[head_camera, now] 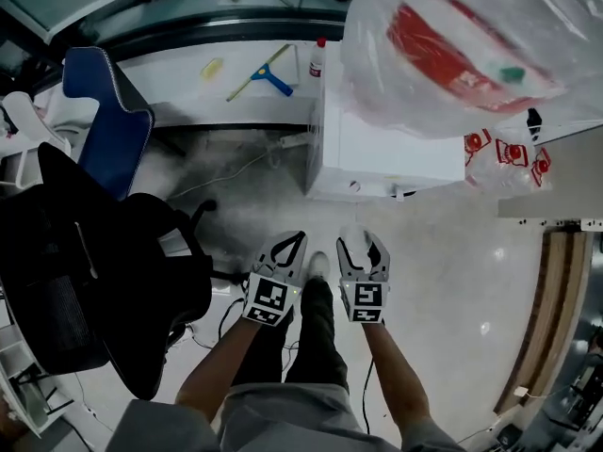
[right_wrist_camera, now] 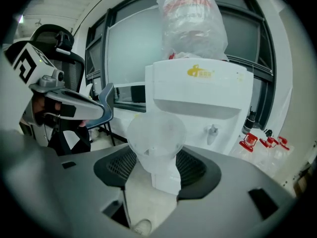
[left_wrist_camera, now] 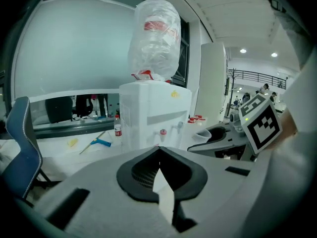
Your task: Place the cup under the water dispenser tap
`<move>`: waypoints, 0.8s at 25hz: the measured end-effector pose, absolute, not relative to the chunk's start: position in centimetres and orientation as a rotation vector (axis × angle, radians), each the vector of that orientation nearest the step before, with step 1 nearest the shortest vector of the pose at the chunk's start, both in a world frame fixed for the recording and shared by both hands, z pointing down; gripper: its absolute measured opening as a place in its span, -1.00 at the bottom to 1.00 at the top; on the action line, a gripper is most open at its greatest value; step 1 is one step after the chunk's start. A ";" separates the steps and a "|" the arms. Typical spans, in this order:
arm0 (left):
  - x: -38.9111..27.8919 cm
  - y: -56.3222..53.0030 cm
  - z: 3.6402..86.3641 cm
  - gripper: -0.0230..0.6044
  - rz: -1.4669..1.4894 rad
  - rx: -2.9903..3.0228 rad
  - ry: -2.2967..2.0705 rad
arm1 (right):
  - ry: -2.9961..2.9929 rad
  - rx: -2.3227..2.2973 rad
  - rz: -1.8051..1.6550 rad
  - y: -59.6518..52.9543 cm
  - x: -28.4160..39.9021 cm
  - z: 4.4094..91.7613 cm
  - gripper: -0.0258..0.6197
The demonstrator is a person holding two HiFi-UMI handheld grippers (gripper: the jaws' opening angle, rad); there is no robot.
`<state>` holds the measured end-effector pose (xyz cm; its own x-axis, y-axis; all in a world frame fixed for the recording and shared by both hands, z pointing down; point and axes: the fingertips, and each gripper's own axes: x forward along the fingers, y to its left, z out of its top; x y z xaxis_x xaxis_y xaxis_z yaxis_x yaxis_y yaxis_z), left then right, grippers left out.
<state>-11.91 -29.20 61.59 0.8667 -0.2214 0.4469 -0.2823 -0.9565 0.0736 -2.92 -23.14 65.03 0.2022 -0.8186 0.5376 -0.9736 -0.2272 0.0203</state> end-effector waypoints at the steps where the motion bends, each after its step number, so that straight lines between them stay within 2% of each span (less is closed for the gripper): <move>1: -12.0 -29.1 62.1 -0.90 0.677 2.895 -0.398 | -1.681 2.121 0.603 -23.4 -2.8 65.4 -0.15; 20: -10.8 -30.2 70.7 -0.90 0.706 2.924 -0.418 | -1.640 2.060 0.544 -28.3 0.8 79.9 -0.15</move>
<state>-10.75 -30.18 70.71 0.8545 -0.2403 0.4606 -0.2889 -0.9567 0.0367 0.82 -28.29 79.91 0.2158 -0.7990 0.5612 -0.9760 -0.1926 0.1011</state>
